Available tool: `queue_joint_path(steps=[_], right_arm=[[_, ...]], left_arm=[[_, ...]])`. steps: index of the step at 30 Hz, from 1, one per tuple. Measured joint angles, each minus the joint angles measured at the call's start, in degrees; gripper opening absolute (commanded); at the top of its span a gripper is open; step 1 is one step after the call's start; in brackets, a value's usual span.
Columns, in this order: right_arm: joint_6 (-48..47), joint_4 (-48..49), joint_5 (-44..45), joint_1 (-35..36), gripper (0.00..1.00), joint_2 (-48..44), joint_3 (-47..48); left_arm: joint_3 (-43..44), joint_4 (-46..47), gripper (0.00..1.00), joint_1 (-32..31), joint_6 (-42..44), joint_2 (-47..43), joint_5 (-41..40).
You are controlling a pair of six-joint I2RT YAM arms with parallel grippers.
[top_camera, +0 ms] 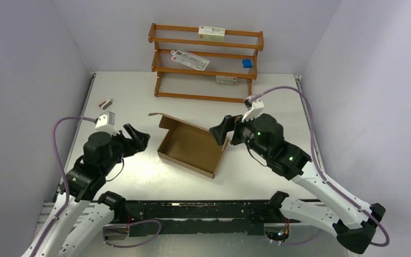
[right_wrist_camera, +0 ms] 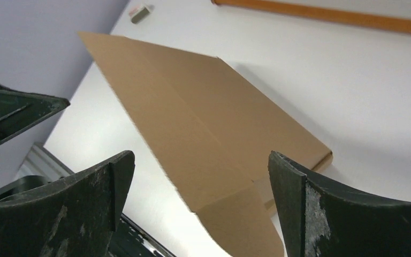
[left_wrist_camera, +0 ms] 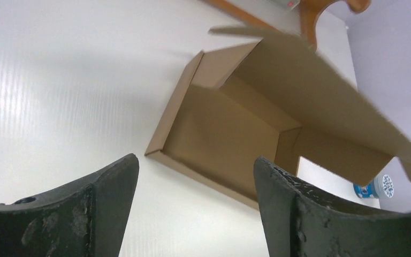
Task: Fold the paper box
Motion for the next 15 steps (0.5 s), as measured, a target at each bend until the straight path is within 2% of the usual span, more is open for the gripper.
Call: queue_joint_path(steps=[6,15], right_arm=[[-2.8,-3.7,0.6,0.0,0.98,3.2,8.2],[-6.3,-5.3,0.8,0.0,0.85,16.7,14.0]], left_arm=[[9.2,-0.2,0.84,0.0,4.4,8.9,-0.8],[14.1,-1.1,0.84,0.0,10.1,14.8,-3.9]])
